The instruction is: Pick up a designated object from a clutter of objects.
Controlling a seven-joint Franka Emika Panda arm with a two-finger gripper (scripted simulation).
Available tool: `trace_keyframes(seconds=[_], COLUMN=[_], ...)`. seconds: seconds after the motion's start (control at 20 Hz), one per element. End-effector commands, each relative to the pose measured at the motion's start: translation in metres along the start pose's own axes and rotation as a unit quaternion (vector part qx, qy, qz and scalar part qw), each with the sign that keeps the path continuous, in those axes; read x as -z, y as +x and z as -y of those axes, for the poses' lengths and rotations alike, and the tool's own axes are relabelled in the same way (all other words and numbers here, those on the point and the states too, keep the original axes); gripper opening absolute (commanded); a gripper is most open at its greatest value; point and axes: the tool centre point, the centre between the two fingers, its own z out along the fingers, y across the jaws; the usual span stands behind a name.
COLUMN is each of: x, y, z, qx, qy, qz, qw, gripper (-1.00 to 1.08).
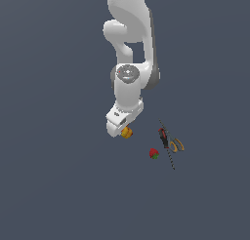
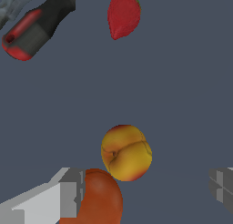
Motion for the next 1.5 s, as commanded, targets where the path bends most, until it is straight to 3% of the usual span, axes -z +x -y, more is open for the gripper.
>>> trace_keyframes(seconds=[0.0,0.7,1.45], x=[-0.009,-0.026,-0.072], y=[-0.003,-0.007,-0.008], z=[0.003,0.008,0.009], qx=[0.018,0.042,0.044], qy=[0.001,0.003,0.003], qz=[-0.001,-0.002,-0.002], qw=[0.9998,0.9991,0.9990], gripper=[1.00,1.00,1.00])
